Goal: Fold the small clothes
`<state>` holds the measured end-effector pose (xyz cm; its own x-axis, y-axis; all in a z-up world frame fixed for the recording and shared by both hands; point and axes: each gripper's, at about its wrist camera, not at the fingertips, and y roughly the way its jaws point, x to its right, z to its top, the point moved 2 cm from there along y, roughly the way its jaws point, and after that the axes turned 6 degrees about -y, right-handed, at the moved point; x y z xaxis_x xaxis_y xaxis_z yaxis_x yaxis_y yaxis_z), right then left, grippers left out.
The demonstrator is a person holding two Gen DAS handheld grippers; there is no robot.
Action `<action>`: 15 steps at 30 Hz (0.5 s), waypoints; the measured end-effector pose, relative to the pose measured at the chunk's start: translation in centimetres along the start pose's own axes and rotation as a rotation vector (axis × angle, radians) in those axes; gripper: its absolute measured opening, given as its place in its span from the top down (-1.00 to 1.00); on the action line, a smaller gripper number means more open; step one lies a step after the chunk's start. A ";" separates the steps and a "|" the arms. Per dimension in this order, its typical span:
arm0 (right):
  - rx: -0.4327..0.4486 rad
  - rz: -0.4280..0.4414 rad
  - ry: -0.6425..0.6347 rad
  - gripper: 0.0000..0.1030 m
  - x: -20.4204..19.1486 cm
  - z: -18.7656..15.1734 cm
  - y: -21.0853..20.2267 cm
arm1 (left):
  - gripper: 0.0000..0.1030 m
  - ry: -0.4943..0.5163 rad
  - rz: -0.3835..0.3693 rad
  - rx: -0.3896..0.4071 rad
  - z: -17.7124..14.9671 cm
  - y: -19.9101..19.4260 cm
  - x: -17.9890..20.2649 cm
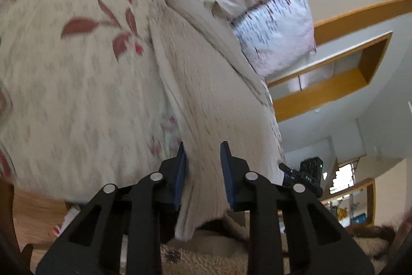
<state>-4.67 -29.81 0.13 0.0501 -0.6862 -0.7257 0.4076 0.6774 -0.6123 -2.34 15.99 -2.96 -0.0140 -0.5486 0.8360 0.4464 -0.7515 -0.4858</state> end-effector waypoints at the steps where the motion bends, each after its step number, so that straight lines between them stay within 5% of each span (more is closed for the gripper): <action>1: -0.013 -0.003 -0.034 0.37 -0.6 -0.3 0.0 | 0.51 0.007 0.002 -0.016 -0.6 0.1 0.0; 7: -0.058 -0.019 -0.106 0.39 -2.1 -0.8 1.0 | 0.54 0.031 -0.007 -0.058 -1.9 0.8 0.4; 9: -0.050 -0.038 -0.133 0.60 -2.4 -0.8 0.9 | 0.64 0.046 0.003 -0.067 -2.0 0.9 0.6; 11: -0.006 -0.050 -0.164 0.78 -2.9 -0.5 0.4 | 0.86 0.076 0.033 -0.066 -2.0 1.1 1.0; 15: 0.142 -0.128 -0.241 0.84 -4.2 0.6 -1.4 | 0.87 0.129 0.058 -0.016 -1.3 0.5 2.0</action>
<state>-4.94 -28.08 4.23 0.1982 -0.8183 -0.5395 0.5475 0.5490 -0.6316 -3.29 13.99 -1.85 -0.1041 -0.6329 0.7672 0.4355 -0.7225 -0.5369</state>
